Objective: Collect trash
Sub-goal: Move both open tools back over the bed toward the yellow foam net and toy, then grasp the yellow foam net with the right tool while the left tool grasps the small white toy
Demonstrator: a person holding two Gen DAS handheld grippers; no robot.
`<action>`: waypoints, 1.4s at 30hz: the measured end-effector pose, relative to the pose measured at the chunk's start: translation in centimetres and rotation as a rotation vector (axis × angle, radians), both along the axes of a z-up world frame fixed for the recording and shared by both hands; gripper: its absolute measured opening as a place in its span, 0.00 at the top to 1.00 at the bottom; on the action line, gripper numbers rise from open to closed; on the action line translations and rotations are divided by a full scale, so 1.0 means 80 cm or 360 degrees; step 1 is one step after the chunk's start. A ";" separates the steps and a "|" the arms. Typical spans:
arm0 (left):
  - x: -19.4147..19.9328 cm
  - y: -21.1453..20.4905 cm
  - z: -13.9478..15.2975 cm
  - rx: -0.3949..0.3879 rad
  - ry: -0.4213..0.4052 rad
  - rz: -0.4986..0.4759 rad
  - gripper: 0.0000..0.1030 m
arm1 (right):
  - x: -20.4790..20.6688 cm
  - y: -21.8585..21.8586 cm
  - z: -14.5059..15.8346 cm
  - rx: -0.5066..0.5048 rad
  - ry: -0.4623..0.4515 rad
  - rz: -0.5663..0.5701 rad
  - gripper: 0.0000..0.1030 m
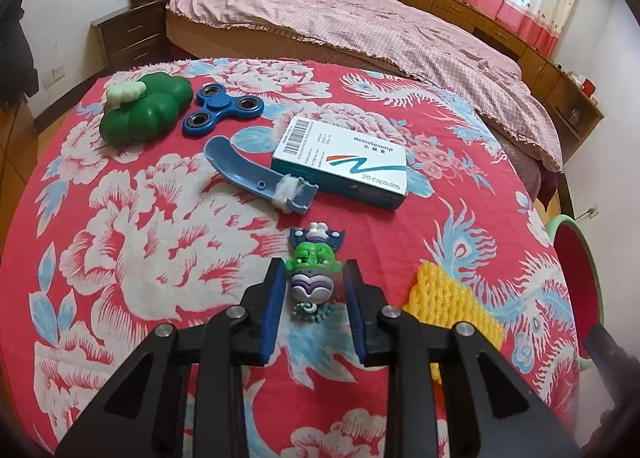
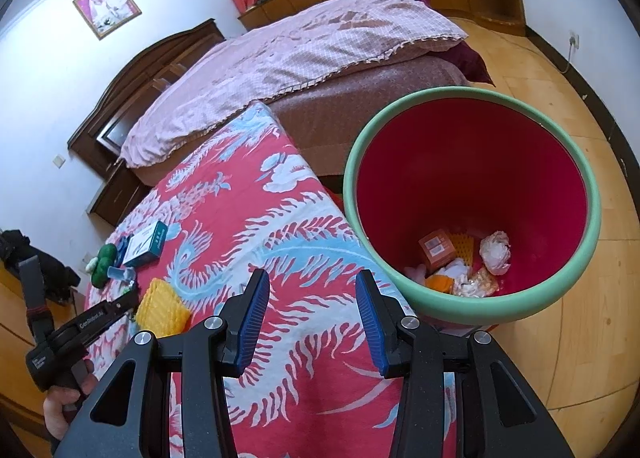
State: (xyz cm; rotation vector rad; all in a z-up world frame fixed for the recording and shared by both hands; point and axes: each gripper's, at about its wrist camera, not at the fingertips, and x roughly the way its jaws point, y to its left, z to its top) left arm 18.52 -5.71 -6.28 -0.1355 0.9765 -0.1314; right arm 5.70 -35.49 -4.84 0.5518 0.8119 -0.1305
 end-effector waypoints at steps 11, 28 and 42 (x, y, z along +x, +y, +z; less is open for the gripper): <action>-0.032 0.013 0.015 -0.0022 -0.0040 0.0000 0.72 | 0.005 0.023 0.008 -0.0021 -0.0020 0.0081 0.55; -0.063 0.050 0.020 -0.0045 -0.0074 0.0054 0.72 | 0.034 0.105 0.005 -0.0076 0.0023 0.0341 0.55; -0.068 0.069 0.016 -0.0080 -0.0063 0.0091 0.72 | 0.062 0.166 -0.005 -0.0153 0.0060 0.0499 0.55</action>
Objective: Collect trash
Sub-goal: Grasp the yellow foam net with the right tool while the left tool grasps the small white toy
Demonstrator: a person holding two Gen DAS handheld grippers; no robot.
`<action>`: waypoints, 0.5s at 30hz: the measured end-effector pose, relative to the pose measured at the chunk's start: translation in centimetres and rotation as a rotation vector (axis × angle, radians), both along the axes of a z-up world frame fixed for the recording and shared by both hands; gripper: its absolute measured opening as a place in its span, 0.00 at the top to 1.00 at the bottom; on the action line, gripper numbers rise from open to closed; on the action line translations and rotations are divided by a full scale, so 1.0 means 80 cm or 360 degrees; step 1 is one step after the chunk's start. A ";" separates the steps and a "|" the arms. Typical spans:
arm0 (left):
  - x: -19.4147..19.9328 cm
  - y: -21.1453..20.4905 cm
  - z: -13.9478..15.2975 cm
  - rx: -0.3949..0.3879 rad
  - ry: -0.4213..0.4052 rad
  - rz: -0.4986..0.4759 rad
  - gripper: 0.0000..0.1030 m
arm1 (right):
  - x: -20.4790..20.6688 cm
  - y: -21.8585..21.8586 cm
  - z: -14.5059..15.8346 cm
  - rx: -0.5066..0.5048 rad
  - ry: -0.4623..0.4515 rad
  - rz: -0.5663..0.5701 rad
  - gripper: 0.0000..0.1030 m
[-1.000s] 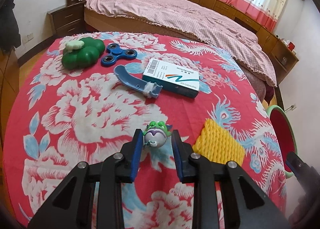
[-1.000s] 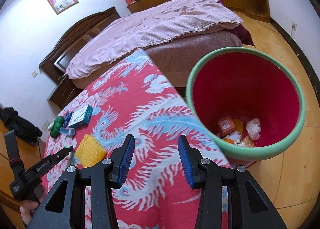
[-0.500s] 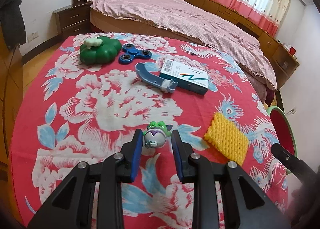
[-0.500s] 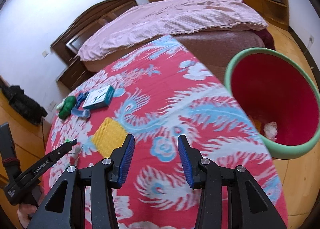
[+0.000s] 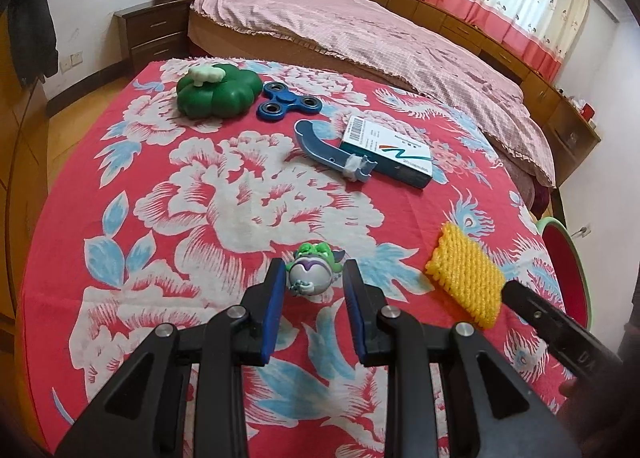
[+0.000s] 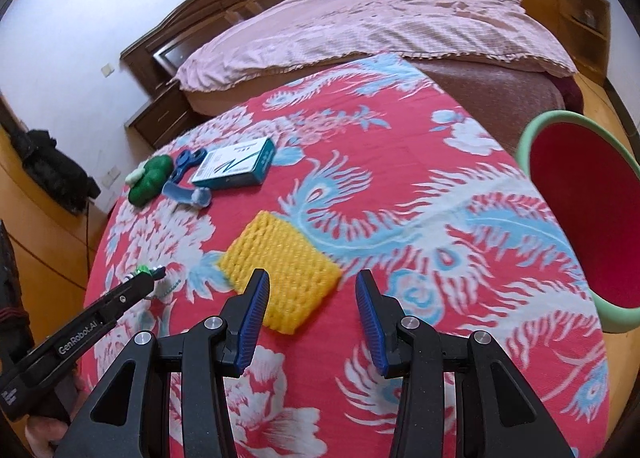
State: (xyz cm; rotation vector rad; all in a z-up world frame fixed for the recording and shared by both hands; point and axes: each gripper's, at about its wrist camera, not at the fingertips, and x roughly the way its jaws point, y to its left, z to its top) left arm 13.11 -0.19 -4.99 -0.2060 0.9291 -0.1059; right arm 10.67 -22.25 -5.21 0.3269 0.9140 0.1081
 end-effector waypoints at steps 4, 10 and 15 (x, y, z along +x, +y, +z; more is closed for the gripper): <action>0.000 0.000 0.000 0.0000 0.0000 0.0001 0.72 | 0.006 0.014 -0.006 -0.0033 0.0016 0.0042 0.56; 0.001 0.004 -0.002 -0.0004 0.0011 0.0003 0.72 | 0.010 0.027 -0.014 -0.0093 0.0020 0.0087 0.56; 0.001 0.002 -0.003 0.0002 0.0015 0.0002 0.72 | 0.010 0.034 -0.015 -0.0144 -0.0006 0.0104 0.56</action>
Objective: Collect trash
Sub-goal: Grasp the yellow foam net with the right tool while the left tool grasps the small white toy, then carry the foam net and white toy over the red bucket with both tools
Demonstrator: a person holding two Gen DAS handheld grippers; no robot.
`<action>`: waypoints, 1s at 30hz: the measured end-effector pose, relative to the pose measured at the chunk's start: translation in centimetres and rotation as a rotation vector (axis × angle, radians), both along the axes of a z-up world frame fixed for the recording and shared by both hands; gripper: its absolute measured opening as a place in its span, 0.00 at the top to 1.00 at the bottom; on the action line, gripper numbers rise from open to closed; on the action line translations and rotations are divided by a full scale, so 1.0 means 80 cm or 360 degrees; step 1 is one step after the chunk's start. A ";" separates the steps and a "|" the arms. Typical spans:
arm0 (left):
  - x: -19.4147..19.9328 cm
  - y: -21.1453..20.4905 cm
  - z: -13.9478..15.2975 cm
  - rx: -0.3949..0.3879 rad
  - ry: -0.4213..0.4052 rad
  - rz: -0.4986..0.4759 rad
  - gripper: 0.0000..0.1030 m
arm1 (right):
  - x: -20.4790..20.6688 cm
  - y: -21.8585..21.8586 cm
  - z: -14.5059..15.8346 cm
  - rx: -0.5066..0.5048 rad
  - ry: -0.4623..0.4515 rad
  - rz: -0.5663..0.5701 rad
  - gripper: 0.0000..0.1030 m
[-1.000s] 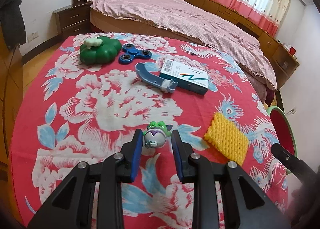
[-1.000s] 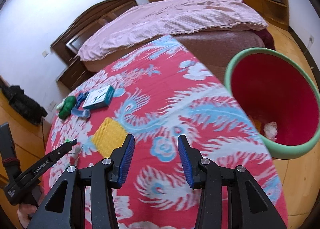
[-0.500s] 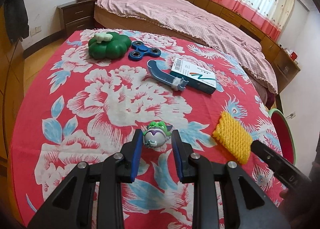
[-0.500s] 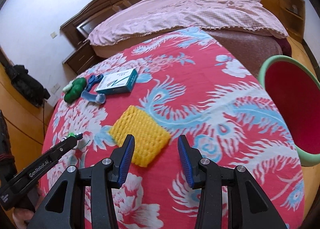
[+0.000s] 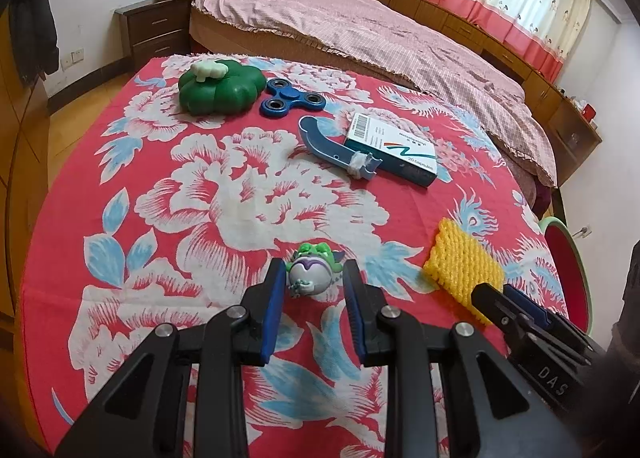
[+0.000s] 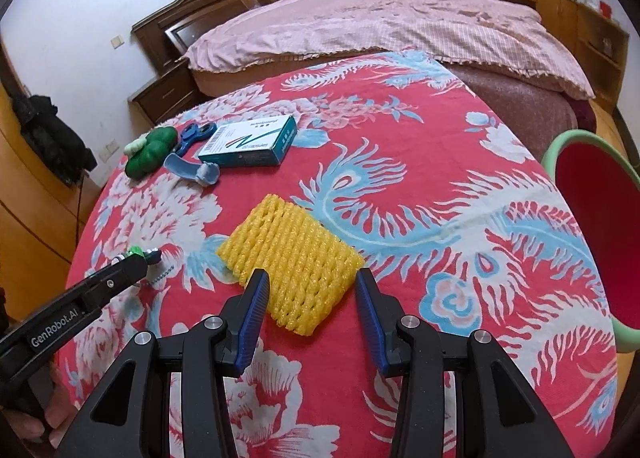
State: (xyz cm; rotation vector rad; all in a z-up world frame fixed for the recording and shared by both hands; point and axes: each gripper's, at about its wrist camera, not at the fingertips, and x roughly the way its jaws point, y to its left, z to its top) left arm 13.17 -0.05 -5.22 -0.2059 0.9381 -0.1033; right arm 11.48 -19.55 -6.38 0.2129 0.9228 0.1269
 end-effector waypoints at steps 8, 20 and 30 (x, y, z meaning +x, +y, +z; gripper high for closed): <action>0.000 -0.003 -0.001 0.0007 0.0004 -0.0005 0.72 | -0.003 0.011 -0.003 -0.0055 -0.0034 0.0072 0.73; -0.008 -0.013 0.008 0.0032 -0.0020 -0.0027 0.72 | -0.017 -0.003 0.010 0.0047 -0.0100 0.0062 0.83; -0.014 -0.041 0.020 0.0057 -0.0052 -0.0096 0.72 | -0.034 -0.049 0.030 0.0106 -0.0179 -0.0080 0.83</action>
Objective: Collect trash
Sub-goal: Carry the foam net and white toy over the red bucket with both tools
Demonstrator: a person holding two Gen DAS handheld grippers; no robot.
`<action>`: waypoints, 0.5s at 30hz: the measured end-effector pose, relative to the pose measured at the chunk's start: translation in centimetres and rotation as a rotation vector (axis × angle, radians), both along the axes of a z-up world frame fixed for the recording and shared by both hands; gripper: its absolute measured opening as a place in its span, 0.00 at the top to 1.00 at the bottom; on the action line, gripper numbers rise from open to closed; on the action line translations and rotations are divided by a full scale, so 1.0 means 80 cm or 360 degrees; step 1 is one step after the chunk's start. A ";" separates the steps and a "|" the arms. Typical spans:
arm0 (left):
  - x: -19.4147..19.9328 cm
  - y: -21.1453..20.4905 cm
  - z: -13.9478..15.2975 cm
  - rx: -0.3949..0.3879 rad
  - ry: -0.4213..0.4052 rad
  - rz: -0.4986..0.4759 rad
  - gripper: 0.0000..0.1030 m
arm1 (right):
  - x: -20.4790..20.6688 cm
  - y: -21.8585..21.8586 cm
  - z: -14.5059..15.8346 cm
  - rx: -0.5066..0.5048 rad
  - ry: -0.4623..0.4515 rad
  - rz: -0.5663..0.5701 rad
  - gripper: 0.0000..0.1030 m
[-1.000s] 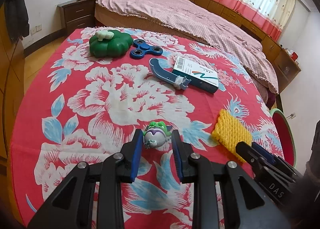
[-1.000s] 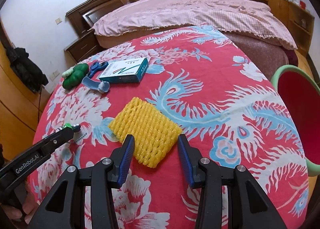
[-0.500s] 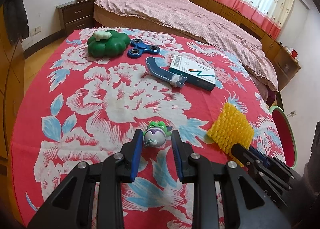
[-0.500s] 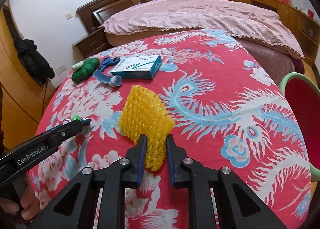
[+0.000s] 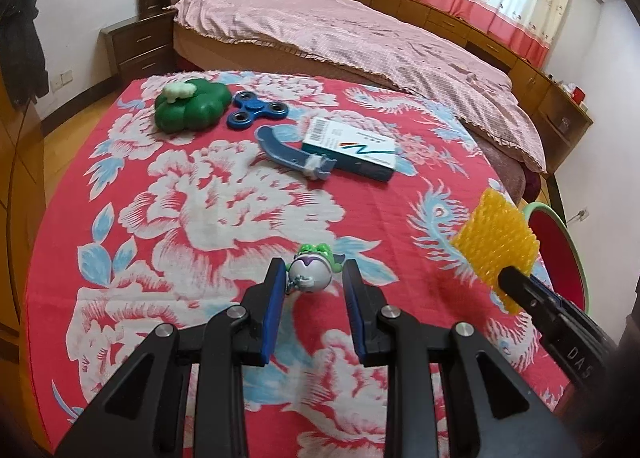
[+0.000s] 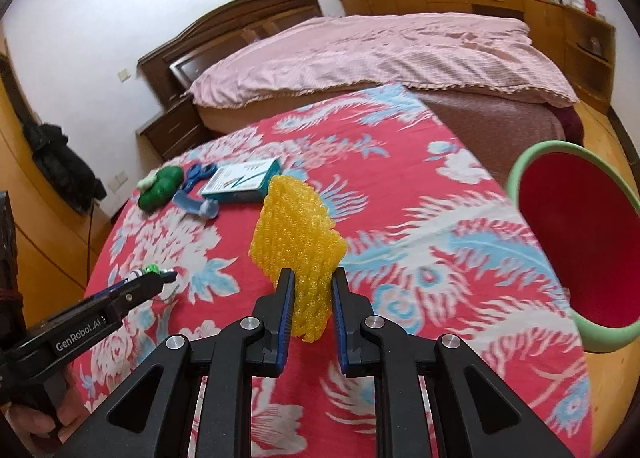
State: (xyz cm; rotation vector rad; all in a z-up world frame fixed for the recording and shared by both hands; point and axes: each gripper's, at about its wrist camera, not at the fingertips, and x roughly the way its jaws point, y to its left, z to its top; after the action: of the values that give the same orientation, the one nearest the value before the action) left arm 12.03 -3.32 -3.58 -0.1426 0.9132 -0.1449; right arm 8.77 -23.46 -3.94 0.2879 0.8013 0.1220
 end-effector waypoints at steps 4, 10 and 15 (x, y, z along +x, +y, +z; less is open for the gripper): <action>-0.002 -0.016 0.006 0.0011 -0.0012 -0.0042 0.72 | -0.008 -0.021 0.004 0.0025 -0.0018 -0.0056 0.83; -0.002 -0.044 0.012 0.0030 -0.0014 -0.0115 0.72 | -0.021 -0.054 0.010 0.0063 -0.0044 -0.0138 0.83; -0.003 -0.068 0.015 0.0053 -0.0013 -0.0173 0.73 | -0.034 -0.083 0.015 0.0094 -0.0069 -0.0218 0.83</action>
State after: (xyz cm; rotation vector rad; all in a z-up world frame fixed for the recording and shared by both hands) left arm 11.79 -8.72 -2.42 -0.0612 0.9149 -0.2310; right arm 6.09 -30.08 -2.77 0.3938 0.7336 0.0231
